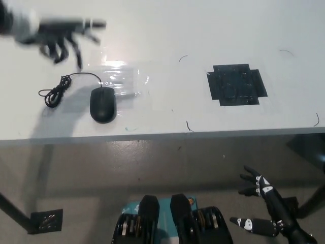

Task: The robot uses left hand to click on the left button of the black mouse, which is placed on the left area of the table

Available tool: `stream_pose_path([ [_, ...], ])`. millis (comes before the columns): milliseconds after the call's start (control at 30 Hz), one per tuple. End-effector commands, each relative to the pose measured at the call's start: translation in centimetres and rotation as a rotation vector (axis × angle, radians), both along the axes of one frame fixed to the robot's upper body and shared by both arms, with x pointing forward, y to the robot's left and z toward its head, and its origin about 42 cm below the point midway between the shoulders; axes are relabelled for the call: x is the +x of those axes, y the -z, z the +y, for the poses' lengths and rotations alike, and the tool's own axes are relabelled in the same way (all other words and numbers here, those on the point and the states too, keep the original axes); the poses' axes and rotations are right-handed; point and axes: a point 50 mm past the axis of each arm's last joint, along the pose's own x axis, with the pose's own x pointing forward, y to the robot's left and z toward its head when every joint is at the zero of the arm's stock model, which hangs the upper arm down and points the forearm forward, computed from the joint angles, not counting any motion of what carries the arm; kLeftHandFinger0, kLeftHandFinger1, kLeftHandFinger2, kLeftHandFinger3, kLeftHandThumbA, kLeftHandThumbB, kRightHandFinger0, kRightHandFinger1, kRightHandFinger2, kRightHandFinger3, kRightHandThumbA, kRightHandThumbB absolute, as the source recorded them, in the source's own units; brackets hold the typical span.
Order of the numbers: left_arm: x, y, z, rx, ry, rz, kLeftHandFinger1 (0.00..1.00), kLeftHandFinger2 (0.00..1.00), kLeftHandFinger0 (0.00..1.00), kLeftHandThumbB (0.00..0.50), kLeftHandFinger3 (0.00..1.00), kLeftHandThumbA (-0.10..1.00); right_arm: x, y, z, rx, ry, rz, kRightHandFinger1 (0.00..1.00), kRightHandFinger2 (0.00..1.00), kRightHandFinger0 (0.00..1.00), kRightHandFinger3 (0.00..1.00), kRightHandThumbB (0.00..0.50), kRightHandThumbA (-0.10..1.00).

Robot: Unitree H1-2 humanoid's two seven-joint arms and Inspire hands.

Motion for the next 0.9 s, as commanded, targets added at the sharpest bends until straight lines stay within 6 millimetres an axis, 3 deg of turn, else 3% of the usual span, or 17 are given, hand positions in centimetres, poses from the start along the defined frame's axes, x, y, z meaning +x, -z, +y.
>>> stream_pose_path([
  [0, -28.0, 2.5, -2.3, -0.729, 0.402, -0.08, 0.14, 0.33, 0.0, 0.436, 1.0, 1.0, -2.2, 0.1, -1.0, -0.027, -0.01, 0.008, 0.69, 0.91, 0.71, 1.0, 0.145, 1.0],
  [33, -30.8, 5.0, -2.8, -0.753, 0.375, -0.076, 0.13, 0.28, 0.0, 0.456, 1.0, 1.0, -2.5, 0.5, -0.8, -0.026, -0.009, 0.017, 0.7, 0.92, 0.72, 1.0, 0.15, 1.0],
  [67, -31.6, 5.7, -3.0, -0.759, 0.363, -0.071, 0.13, 0.26, 0.0, 0.459, 1.0, 1.0, -2.6, 0.6, -0.7, -0.025, -0.008, 0.02, 0.7, 0.92, 0.73, 1.0, 0.15, 1.0],
  [100, -33.3, 7.2, -3.4, -0.822, 0.335, -0.023, 0.1, 0.07, 0.0, 0.442, 1.0, 1.0, -2.8, 0.8, -0.6, -0.02, -0.007, 0.024, 0.7, 0.92, 0.73, 1.0, 0.149, 1.0],
  [133, -34.5, 8.4, -3.7, -0.903, 0.328, 0.031, 0.08, 0.07, 0.0, 0.368, 1.0, 1.0, -2.8, 0.9, -0.6, -0.015, -0.007, 0.024, 0.7, 0.92, 0.73, 1.0, 0.145, 1.0],
  [167, -36.4, 10.1, -4.4, -1.012, 0.318, 0.08, 0.05, 0.09, 0.0, 0.359, 1.0, 1.0, -2.9, 0.9, -0.5, -0.01, -0.009, 0.024, 0.69, 0.92, 0.73, 1.0, 0.134, 1.0],
  [200, -38.0, 11.5, -5.1, -1.122, 0.311, 0.118, 0.03, 0.17, 0.0, 0.289, 1.0, 1.0, -2.9, 1.0, -0.6, -0.009, -0.011, 0.022, 0.69, 0.91, 0.72, 1.0, 0.121, 1.0],
  [233, -38.9, 12.7, -5.5, -1.185, 0.3, 0.103, 0.02, 0.2, 0.0, 0.286, 1.0, 1.0, -2.7, 1.0, -0.5, -0.009, -0.014, 0.02, 0.69, 0.91, 0.72, 1.0, 0.115, 1.0],
  [300, -41.0, 14.2, -6.4, -1.252, 0.242, 0.162, 0.03, 0.34, 0.0, 0.325, 1.0, 1.0, -2.5, 1.0, -0.3, -0.011, -0.018, 0.02, 0.69, 0.91, 0.72, 1.0, 0.11, 0.99],
  [400, -42.1, 14.6, -6.5, -1.199, 0.211, 0.172, 0.06, 0.3, 0.0, 0.329, 1.0, 1.0, -2.6, 1.3, 0.0, -0.007, -0.02, 0.025, 0.69, 0.91, 0.71, 1.0, 0.145, 1.0],
  [567, -39.9, 17.0, -7.6, -1.176, 0.048, 0.067, 0.03, 0.28, 0.0, 0.201, 1.0, 1.0, -2.8, 1.5, -0.2, -0.009, -0.012, 0.019, 0.68, 0.9, 0.71, 1.0, 0.148, 1.0],
  [600, -38.3, 18.5, -7.9, -1.112, -0.037, -0.074, 0.01, 0.25, 0.0, 0.176, 1.0, 1.0, -2.7, 1.5, -0.2, -0.011, -0.013, 0.016, 0.69, 0.9, 0.71, 1.0, 0.154, 1.0],
  [633, -37.4, 19.3, -7.9, -1.058, -0.08, -0.154, 0.01, 0.25, 0.0, 0.19, 1.0, 1.0, -2.5, 1.5, -0.1, -0.01, -0.012, 0.016, 0.69, 0.91, 0.71, 1.0, 0.154, 1.0],
  [700, -35.2, 22.4, -7.8, -0.914, -0.212, -0.343, 0.0, 0.27, 0.0, 0.124, 1.0, 1.0, -2.4, 1.5, 0.1, -0.006, -0.014, 0.023, 0.69, 0.91, 0.71, 1.0, 0.152, 1.0],
  [733, -34.4, 23.5, -7.7, -0.885, -0.235, -0.393, 0.01, 0.27, 0.0, 0.114, 1.0, 1.0, -2.4, 1.5, 0.1, -0.007, -0.016, 0.025, 0.69, 0.91, 0.71, 1.0, 0.153, 1.0],
  [767, -32.8, 25.8, -7.3, -0.859, -0.298, -0.446, 0.0, 0.22, 0.0, 0.123, 1.0, 1.0, -2.6, 1.6, 0.5, -0.001, -0.019, 0.029, 0.7, 0.92, 0.71, 1.0, 0.15, 1.0],
  [867, -30.0, 29.4, -6.5, -0.806, -0.419, -0.515, 0.0, 0.17, 0.0, 0.143, 1.0, 1.0, -2.4, 1.6, 0.9, 0.001, -0.022, 0.021, 0.68, 0.9, 0.68, 1.0, 0.159, 1.0],
])
